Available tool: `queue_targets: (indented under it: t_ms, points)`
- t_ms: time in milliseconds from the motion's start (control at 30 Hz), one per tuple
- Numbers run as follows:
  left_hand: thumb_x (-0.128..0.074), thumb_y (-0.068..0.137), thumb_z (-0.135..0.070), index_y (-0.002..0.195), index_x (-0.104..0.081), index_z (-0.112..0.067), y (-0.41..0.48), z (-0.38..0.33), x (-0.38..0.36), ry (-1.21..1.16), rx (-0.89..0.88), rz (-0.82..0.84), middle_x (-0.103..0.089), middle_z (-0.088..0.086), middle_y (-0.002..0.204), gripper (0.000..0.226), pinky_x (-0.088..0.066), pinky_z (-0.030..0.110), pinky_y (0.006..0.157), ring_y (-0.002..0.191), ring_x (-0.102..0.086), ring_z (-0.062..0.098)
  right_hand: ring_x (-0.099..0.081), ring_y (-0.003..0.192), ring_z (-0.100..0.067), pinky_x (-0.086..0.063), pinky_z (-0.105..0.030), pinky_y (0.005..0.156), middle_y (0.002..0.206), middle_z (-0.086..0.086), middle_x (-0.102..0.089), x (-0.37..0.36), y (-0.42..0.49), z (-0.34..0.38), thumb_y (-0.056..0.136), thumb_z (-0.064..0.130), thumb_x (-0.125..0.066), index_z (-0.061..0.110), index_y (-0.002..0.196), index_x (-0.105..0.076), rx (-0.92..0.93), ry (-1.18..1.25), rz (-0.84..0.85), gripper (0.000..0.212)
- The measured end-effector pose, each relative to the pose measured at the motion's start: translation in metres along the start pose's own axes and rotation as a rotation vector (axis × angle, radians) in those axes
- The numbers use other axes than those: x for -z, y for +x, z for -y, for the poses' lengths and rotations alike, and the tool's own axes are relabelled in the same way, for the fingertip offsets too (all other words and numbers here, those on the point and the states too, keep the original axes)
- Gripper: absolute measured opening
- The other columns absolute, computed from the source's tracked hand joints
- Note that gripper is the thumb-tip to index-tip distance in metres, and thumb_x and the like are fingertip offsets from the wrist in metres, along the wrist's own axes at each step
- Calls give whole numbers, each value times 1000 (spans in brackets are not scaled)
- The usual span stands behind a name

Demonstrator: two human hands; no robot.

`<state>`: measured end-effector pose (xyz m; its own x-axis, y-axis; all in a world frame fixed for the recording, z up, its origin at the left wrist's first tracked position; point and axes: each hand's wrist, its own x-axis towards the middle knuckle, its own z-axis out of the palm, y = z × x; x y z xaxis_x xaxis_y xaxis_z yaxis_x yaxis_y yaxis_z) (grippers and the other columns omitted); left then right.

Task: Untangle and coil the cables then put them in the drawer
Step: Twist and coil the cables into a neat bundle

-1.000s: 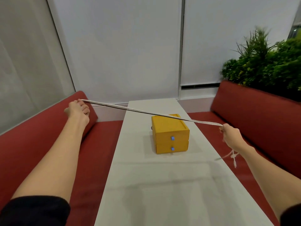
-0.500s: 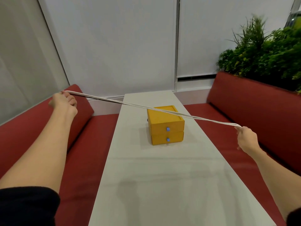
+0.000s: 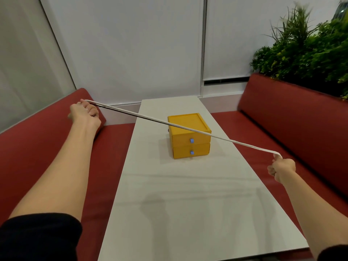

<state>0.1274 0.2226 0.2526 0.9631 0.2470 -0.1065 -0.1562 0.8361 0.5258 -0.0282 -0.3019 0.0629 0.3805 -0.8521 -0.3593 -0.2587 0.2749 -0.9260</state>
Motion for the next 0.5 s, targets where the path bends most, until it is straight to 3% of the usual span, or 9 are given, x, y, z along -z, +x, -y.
queue_targets:
  t_ms: [167, 233, 300, 367, 500]
  points:
    - [-27, 98, -11, 61, -47, -16, 2, -4, 1, -31, -17, -5, -32, -9, 37, 42, -15, 15, 31, 28, -22, 5, -46, 38, -18, -37, -17, 30, 62, -7, -50, 14, 0, -24, 91, 27, -63, 4, 67, -54, 45, -160, 42, 35]
    - [-27, 98, -12, 59, -45, -16, 3, -5, 2, -34, -27, -1, -31, -9, 38, 43, -15, 15, 32, 28, -21, 5, -51, 41, -22, -48, -30, 45, 59, -9, -54, 22, -1, -32, 88, 40, -63, 4, 66, -58, 144, -356, 43, 43]
    - [-28, 98, -12, 58, -44, -17, 5, -5, 1, -9, -17, 16, -30, -9, 38, 43, -15, 15, 32, 29, -21, 5, -55, 46, -24, -49, -37, 60, 57, -9, -59, 28, -2, -36, 86, 53, -59, 7, 66, -63, 217, -562, 27, 50]
    - [-28, 99, -13, 60, -42, -19, 9, -7, -3, 50, -11, 59, -30, -10, 38, 42, -16, 15, 31, 29, -22, 4, -54, 47, -25, -44, -33, 58, 56, -10, -59, 27, -6, -39, 88, 56, -53, 5, 68, -63, 239, -683, 79, 55]
    - [-27, 98, -11, 61, -40, -21, 12, -7, -21, 123, -6, 140, -28, -11, 39, 41, -15, 14, 31, 30, -23, 4, -44, 42, -21, -30, -24, 41, 56, -9, -47, 8, -15, -51, 98, 36, -47, 0, 73, -55, 251, -690, 352, 44]
